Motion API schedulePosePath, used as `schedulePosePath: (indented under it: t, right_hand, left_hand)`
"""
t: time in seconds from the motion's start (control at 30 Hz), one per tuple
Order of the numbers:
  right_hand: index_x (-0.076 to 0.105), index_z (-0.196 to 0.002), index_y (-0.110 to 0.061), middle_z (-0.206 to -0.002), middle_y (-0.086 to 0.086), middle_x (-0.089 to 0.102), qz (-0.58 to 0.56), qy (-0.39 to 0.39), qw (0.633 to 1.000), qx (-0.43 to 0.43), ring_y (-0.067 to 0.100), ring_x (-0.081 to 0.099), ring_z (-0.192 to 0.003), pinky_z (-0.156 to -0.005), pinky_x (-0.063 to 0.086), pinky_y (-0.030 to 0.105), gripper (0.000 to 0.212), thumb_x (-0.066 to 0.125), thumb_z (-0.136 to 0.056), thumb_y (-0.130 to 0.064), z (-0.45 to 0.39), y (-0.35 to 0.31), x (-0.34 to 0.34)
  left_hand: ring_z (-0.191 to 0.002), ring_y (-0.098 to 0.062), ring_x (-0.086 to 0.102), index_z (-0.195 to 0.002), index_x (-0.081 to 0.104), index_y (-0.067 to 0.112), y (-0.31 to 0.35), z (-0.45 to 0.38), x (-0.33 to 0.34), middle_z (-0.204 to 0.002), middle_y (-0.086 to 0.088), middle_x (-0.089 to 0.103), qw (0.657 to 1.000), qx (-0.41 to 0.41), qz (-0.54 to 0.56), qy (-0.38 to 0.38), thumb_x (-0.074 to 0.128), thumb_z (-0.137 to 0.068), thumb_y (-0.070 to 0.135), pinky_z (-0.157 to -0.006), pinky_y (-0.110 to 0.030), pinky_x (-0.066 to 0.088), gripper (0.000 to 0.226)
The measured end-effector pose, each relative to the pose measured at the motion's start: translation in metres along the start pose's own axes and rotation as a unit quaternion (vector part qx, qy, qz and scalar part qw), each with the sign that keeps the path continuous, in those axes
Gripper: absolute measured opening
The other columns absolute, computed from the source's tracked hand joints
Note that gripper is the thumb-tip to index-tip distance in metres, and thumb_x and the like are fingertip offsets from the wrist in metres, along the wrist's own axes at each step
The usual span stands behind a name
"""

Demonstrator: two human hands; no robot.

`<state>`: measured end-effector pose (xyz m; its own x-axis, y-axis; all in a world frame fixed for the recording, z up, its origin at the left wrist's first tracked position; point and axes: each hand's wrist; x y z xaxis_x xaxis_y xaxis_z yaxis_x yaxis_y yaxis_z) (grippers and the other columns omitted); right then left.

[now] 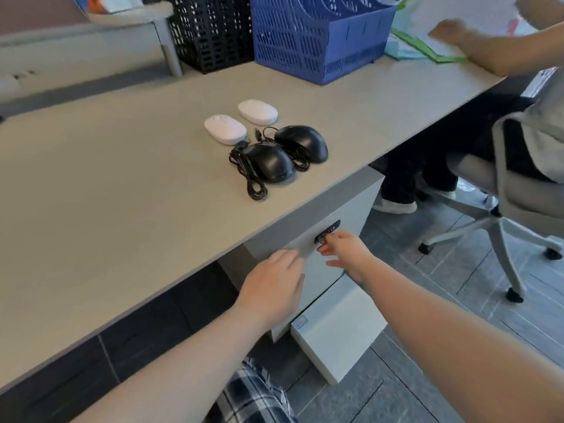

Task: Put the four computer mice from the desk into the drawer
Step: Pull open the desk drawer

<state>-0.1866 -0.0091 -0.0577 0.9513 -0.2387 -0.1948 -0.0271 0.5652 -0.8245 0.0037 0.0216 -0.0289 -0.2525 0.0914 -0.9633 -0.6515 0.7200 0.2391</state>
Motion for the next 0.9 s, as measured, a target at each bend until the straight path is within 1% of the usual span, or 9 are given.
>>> schedulePosePath:
  t: [0.07, 0.17, 0.27, 0.37, 0.5, 0.67, 0.73, 0.8, 0.9]
  right_hand:
    - [0.052, -0.079, -0.018, -0.076, 0.004, 0.059, 0.002, -0.009, 1.000, 0.012, 0.019, 0.055, -0.083, -0.070, 0.049, 0.030, 0.025, 0.038, -0.099, -0.018, 0.002, -0.004, 0.001]
    - [0.052, -0.081, -0.018, -0.074, 0.003, 0.058, 0.019, -0.014, 1.000, 0.015, 0.017, 0.053, -0.077, -0.066, 0.045, 0.029, 0.023, 0.036, -0.098, -0.016, 0.003, -0.007, 0.002]
    - [0.050, -0.078, -0.022, -0.075, 0.002, 0.056, 0.029, -0.015, 0.999, 0.011, 0.016, 0.050, -0.075, -0.069, 0.042, 0.030, 0.025, 0.034, -0.097, -0.016, 0.003, -0.003, 0.002]
    - [0.050, -0.084, -0.019, -0.077, 0.001, 0.055, 0.047, -0.021, 0.999, 0.007, 0.018, 0.048, -0.079, -0.068, 0.040, 0.030, 0.020, 0.034, -0.096, -0.016, 0.003, -0.003, 0.001]
    - [0.050, -0.087, -0.018, -0.076, 0.002, 0.055, 0.063, -0.009, 0.998, 0.003, 0.019, 0.048, -0.080, -0.062, 0.039, 0.027, 0.018, 0.034, -0.096, -0.016, 0.008, 0.006, -0.008]
    - [0.056, -0.083, -0.013, -0.074, 0.003, 0.057, 0.170, -0.036, 0.984, 0.028, 0.019, 0.053, -0.076, -0.064, 0.044, 0.026, 0.017, 0.043, -0.094, -0.015, 0.042, 0.014, -0.048]
    - [0.057, -0.086, -0.011, -0.083, 0.007, 0.058, 0.302, 0.047, 0.952, -0.023, 0.023, 0.054, -0.085, -0.067, 0.046, 0.028, 0.011, 0.048, -0.092, -0.014, 0.057, 0.013, -0.065]
    - [0.053, -0.115, -0.008, -0.118, 0.011, 0.054, 0.397, 0.206, 0.879, -0.168, 0.030, 0.044, -0.116, -0.088, 0.046, 0.038, 0.027, 0.049, -0.088, -0.009, 0.069, 0.010, -0.072]
    - [0.045, -0.136, -0.016, -0.141, 0.004, 0.046, 0.437, 0.161, 0.832, -0.302, 0.024, 0.032, -0.136, -0.110, 0.033, 0.039, 0.046, 0.043, -0.090, -0.009, 0.073, 0.004, -0.068]
  left_hand:
    - [-0.118, -0.027, 0.057, -0.114, 0.062, 0.003, 0.002, 0.001, -0.008, -0.124, -0.012, 0.063, 1.000, 0.003, -0.024, 0.017, 0.053, -0.088, 0.019, -0.092, -0.037, 0.053, 0.031]
    - [-0.143, -0.019, 0.026, -0.145, 0.032, 0.009, -0.002, -0.004, -0.015, -0.154, -0.005, 0.032, 0.997, -0.066, -0.014, -0.042, 0.038, -0.098, 0.024, -0.112, -0.036, 0.034, 0.049]
    - [-0.147, -0.014, 0.011, -0.151, 0.016, 0.013, -0.005, -0.008, -0.021, -0.161, -0.002, 0.014, 0.990, -0.123, 0.005, -0.062, 0.032, -0.101, 0.029, -0.117, -0.030, 0.020, 0.055]
    - [-0.143, -0.016, 0.026, -0.149, 0.022, 0.013, -0.004, -0.002, -0.028, -0.159, -0.002, 0.023, 0.994, -0.098, 0.000, -0.042, 0.036, -0.100, 0.027, -0.114, -0.032, 0.031, 0.053]
    - [-0.126, -0.021, 0.052, -0.132, 0.052, 0.004, 0.002, 0.005, -0.046, -0.138, -0.011, 0.055, 0.994, 0.065, -0.023, 0.080, 0.048, -0.089, 0.017, -0.101, -0.035, 0.048, 0.045]
    - [-0.143, -0.020, 0.028, -0.147, 0.028, 0.007, 0.001, -0.004, -0.071, -0.155, -0.009, 0.031, 0.993, -0.015, -0.092, 0.076, 0.020, -0.093, 0.039, -0.116, -0.038, 0.028, 0.063]
    - [-0.147, -0.017, 0.016, -0.150, 0.017, 0.009, -0.005, -0.005, -0.073, -0.160, -0.007, 0.018, 0.993, -0.052, -0.101, 0.036, 0.008, -0.092, 0.045, -0.119, -0.034, 0.016, 0.069]
    - [-0.147, -0.016, 0.013, -0.151, 0.014, 0.009, -0.007, -0.006, -0.073, -0.161, -0.006, 0.014, 0.991, -0.058, -0.115, 0.023, 0.016, -0.098, 0.043, -0.118, -0.030, 0.012, 0.063]
    - [-0.147, -0.016, 0.012, -0.151, 0.014, 0.008, -0.004, -0.007, -0.076, -0.161, -0.006, 0.014, 0.993, -0.067, -0.097, 0.016, 0.027, -0.101, 0.036, -0.118, -0.030, 0.012, 0.058]
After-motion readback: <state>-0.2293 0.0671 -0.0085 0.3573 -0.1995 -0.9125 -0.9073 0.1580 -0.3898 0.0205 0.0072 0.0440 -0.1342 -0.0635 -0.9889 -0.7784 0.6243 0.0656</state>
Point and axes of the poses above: each hand's wrist, its own z-axis away from the middle knuckle, its own x-axis out of the palm, y = z × x
